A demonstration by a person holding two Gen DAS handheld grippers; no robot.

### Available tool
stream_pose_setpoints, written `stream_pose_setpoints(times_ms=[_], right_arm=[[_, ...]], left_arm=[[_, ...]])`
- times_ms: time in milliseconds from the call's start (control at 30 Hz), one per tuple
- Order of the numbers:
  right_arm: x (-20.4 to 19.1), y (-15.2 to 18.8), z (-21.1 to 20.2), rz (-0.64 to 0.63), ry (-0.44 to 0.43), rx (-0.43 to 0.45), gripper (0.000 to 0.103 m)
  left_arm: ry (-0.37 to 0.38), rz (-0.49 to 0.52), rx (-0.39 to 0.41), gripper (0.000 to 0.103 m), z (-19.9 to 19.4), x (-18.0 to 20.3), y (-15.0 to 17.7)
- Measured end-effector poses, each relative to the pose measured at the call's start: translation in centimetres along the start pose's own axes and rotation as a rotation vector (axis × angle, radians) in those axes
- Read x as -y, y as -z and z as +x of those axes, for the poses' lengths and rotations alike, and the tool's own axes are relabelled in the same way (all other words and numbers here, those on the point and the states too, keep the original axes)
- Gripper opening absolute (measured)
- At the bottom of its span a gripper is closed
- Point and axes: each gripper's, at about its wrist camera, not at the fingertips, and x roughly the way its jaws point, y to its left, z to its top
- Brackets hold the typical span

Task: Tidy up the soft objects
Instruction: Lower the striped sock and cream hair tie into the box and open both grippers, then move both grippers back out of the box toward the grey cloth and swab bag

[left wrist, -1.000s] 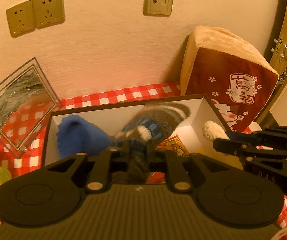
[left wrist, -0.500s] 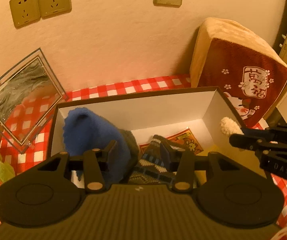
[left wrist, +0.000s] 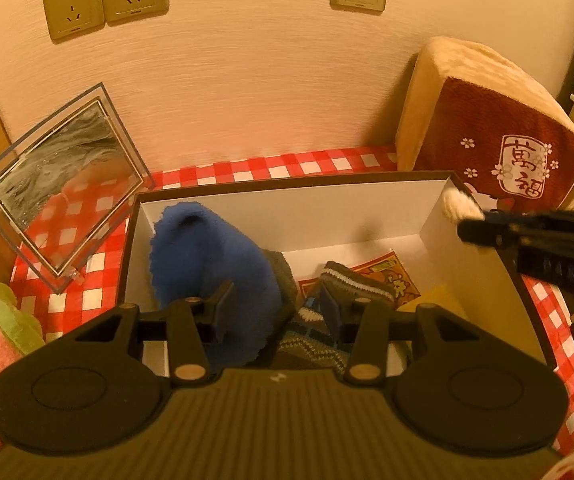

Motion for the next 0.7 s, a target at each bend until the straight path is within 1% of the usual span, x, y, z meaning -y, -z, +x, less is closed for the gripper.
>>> stream_pose_setpoints(times_ms=[33,67,100,167,267,333,433,533,700], right_arm=[[0.2,-0.3,0.1,0.007,0.002,0.008,0.037],[0.4,-0.7,0.1,0.022,0.004,0.018,0.051],[0.6,-0.9,0.1,0.039,0.004,0.037,0.06],[1.0,-1.4,-0.2,0.063,-0.005,0.064,0.067],[1.5,-1.7,-0.9,0.079,-0.016,0.075,0.068],[1.6,-1.6,-1.4,0.086,-0.021,0.066,0.07],[1.4,-0.8,-2.2,0.084,-0.032,0.051,0.071],[1.3,0.3,-3.2,0.09,-0.033,0.04,0.072],[1.1,1.9,-5.0,0.113,-0.038,0.035,0.072]], left_arm=[[-0.002,-0.001,0.0,0.044,-0.1,0.0,0.0],[-0.003,-0.002,0.0,0.044,-0.2,-0.1,0.1],[-0.003,-0.005,-0.001,0.045,-0.3,-0.2,0.1],[0.0,-0.01,-0.001,0.047,-0.4,-0.3,0.2],[-0.001,-0.016,-0.002,0.051,-0.8,-0.4,0.4],[0.002,-0.021,-0.002,0.051,-1.1,-0.4,0.6],[0.013,-0.021,-0.005,0.052,-1.5,-0.2,1.0],[0.016,-0.012,-0.001,0.057,-2.2,0.2,1.3],[0.022,-0.005,0.009,0.057,-3.4,0.7,1.8]])
